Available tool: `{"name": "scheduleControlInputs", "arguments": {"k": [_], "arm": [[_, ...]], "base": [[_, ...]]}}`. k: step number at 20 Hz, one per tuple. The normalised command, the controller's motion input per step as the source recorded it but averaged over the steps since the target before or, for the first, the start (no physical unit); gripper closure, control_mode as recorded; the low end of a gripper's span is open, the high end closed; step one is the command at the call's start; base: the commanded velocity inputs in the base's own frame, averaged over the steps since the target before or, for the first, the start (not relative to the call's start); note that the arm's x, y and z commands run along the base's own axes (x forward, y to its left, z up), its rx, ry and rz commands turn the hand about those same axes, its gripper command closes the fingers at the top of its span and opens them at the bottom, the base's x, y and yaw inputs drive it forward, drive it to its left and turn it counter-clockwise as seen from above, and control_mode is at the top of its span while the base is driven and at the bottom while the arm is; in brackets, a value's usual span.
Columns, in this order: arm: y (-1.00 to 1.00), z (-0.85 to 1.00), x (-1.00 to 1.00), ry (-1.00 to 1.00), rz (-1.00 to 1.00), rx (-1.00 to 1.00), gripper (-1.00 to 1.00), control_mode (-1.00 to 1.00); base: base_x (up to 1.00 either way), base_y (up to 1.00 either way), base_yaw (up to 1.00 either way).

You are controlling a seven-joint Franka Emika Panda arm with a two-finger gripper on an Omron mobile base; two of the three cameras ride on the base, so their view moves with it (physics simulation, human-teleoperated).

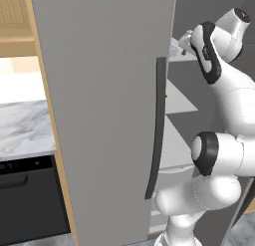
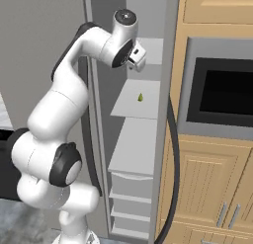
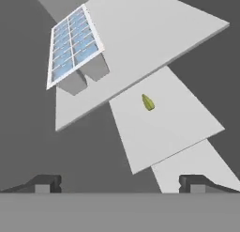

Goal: Open the freezer door, pick up the ice cube tray from the freezer, and place it on the dining counter.

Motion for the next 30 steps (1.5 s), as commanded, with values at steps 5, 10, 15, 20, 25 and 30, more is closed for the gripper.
{"name": "scheduleControlInputs", "arguments": {"k": [5,10,15,20,25,30], "arm": [[-0.11,0.35,0.44,0.00,-0.18,0.21,-1.00,-1.00],[-0.13,0.18,0.56,0.03,-0.10,0.32,-1.00,-1.00],[0.00,-0.05,0.73,0.01,-0.17,0.19,-1.00,-1.00],[0.00,-0.03,0.59,0.02,-0.17,0.13,-1.00,-1.00],[0.00,0.00,0.47,0.03,-0.04,0.16,-1.00,-1.00],[-0.03,-0.10,0.28,0.00,0.00,0.16,-1.00,-1.00]], "base": [[0.00,0.00,0.00],[0.00,0.00,0.00],[0.00,0.00,0.00],[0.00,0.00,0.00],[0.00,0.00,0.00],[0.00,0.00,0.00]]}}
